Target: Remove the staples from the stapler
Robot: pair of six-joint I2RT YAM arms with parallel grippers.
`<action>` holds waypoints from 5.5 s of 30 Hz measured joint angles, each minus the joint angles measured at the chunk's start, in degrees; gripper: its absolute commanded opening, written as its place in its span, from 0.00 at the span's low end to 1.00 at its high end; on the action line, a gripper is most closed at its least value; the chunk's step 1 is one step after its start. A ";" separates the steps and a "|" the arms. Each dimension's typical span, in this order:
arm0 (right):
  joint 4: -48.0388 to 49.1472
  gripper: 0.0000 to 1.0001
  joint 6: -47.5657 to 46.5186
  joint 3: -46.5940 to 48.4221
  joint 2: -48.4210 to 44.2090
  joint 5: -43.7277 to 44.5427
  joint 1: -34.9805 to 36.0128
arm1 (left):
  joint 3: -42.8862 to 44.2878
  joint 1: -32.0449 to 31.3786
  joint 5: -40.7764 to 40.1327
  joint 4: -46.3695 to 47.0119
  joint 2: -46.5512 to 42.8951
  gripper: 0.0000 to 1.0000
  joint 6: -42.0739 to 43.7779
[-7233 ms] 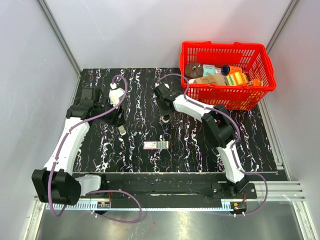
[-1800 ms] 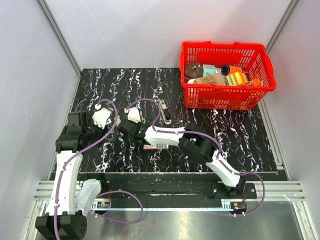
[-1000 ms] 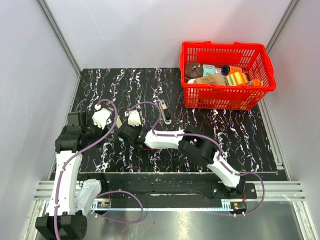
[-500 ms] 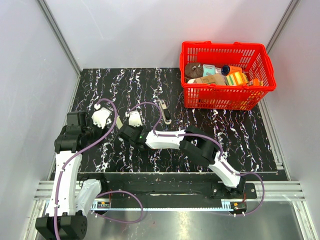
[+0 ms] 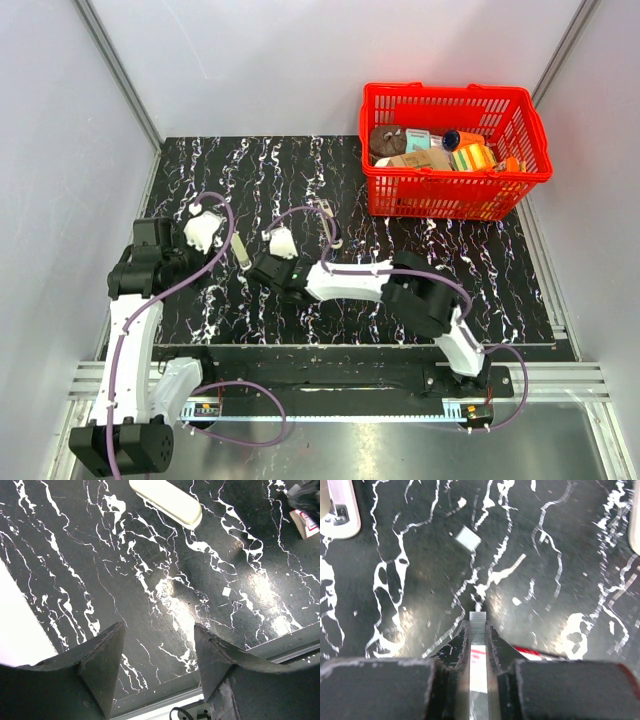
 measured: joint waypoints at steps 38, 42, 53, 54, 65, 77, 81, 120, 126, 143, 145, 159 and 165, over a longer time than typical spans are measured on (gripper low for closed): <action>-1.42 0.04 9.62 -21.53 -18.95 -1.60 0.15 | 0.31 0.00 3.98 1.18 2.84 0.62 -0.04; -1.42 0.04 9.77 -21.84 -18.88 -1.53 0.15 | 0.17 0.00 3.98 1.20 2.71 0.62 -0.04; -1.42 0.04 10.05 -21.84 -17.75 -1.49 0.15 | 0.17 0.00 3.96 1.18 2.58 0.62 -0.04; -1.40 0.04 10.08 -21.84 -17.64 -1.51 0.15 | 0.17 0.00 3.96 1.20 2.56 0.62 -0.04; -0.50 0.04 10.08 -21.84 -16.98 -1.53 -0.04 | 0.15 0.00 3.96 1.18 2.56 0.62 -0.04; 0.20 0.04 10.05 -21.84 -16.28 -1.53 -0.85 | 0.15 0.00 3.96 1.20 2.56 0.62 -0.04; 0.33 0.05 10.03 -21.84 -16.26 -1.55 -1.11 | 0.15 0.00 3.96 1.18 2.56 0.62 -0.04; 1.79 0.28 10.01 -21.92 -15.74 -1.68 -1.77 | 0.15 0.00 3.93 1.20 2.23 0.63 0.00; 1.81 0.21 9.46 -22.75 -17.46 -1.84 -1.84 | 0.15 0.00 3.93 1.18 2.23 0.63 -0.02; 3.48 0.31 3.93 -19.56 -19.58 -3.19 -3.04 | 0.09 0.00 3.96 1.20 2.25 0.63 -0.04; 4.96 0.34 1.60 -17.20 -18.08 -4.44 -4.31 | -0.17 0.00 4.00 1.46 2.40 0.63 -0.07; 23.56 0.46 -13.42 -17.16 -11.78 -16.94 -13.49 | -0.83 -1.81 7.23 7.65 13.14 0.63 0.33; 34.25 0.45 -14.99 -31.26 -18.32 -17.77 -16.92 | 4.55 -13.05 7.78 12.11 27.82 0.63 5.31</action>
